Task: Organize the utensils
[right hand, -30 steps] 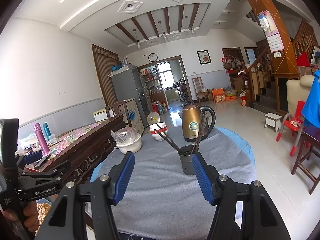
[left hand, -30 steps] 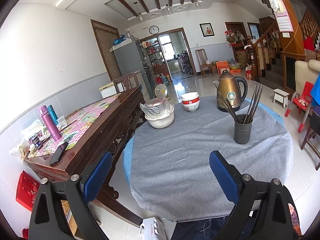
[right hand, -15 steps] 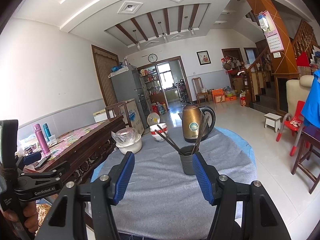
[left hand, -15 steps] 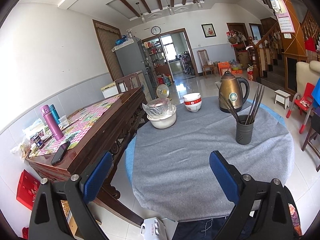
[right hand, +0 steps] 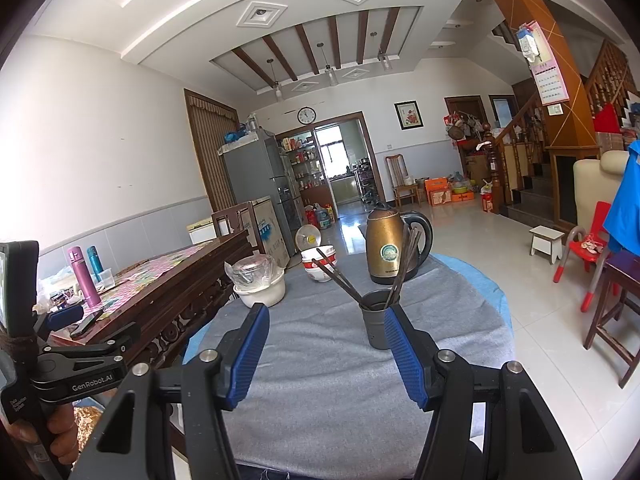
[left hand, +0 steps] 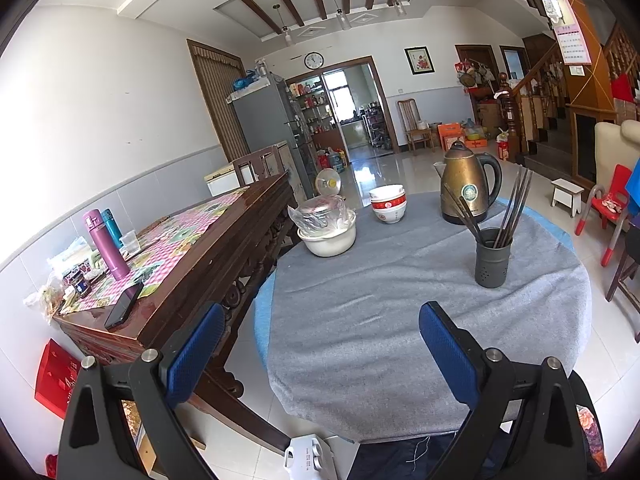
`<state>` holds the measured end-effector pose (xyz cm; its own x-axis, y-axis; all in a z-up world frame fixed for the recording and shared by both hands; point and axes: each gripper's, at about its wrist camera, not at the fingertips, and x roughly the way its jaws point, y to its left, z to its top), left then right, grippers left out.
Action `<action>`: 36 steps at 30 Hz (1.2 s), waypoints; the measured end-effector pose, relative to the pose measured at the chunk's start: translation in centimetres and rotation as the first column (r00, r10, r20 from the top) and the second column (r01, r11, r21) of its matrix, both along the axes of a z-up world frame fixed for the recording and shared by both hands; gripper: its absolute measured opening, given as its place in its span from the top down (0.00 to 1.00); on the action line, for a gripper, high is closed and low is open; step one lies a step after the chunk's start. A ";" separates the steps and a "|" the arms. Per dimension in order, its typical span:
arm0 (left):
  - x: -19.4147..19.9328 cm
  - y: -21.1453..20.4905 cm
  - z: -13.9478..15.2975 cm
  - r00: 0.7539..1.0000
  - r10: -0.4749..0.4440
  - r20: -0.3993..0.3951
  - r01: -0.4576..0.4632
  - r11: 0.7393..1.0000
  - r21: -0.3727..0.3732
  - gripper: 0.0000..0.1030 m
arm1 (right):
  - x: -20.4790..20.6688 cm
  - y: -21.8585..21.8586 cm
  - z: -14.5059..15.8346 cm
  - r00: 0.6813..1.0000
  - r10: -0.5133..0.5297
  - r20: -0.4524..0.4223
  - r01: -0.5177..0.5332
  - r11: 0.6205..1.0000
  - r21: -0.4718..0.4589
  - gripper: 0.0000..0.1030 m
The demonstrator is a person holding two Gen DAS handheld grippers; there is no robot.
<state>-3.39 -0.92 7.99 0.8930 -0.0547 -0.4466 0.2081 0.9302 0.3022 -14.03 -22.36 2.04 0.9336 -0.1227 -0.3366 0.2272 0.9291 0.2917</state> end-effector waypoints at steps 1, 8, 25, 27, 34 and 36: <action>0.0 0.0 0.0 1.000 0.000 -0.001 0.000 1.000 -0.001 0.05 | 0.0 -0.1 0.0 1.000 0.000 0.000 0.000 1.000 0.000 0.38; 0.0 0.1 0.0 1.000 0.003 0.001 -0.003 1.000 0.002 0.05 | 0.1 0.1 -0.1 1.000 0.001 -0.002 -0.001 1.000 0.003 0.38; 0.1 0.3 -0.3 1.000 0.010 -0.004 -0.010 1.000 0.003 0.05 | 0.1 0.1 -0.1 1.000 0.001 -0.001 -0.001 1.000 0.003 0.38; 0.1 0.3 -0.3 1.000 0.011 -0.003 -0.011 1.000 0.005 0.05 | 0.1 0.2 -0.1 1.000 0.000 -0.002 0.000 1.000 0.002 0.38; 0.0 0.4 -0.3 1.000 0.014 0.001 -0.014 1.000 0.009 0.05 | 0.1 0.2 -0.1 1.000 0.001 -0.002 -0.001 1.000 0.003 0.38; 0.1 0.4 -0.3 1.000 0.016 0.002 -0.016 1.000 0.008 0.05 | 0.1 0.3 -0.1 1.000 0.001 0.000 -0.001 1.000 0.002 0.38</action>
<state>-3.32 -0.48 7.67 0.8947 -0.0365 -0.4452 0.1924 0.9309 0.3104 -13.93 -22.09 1.97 0.9339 -0.1209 -0.3365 0.2261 0.9287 0.2939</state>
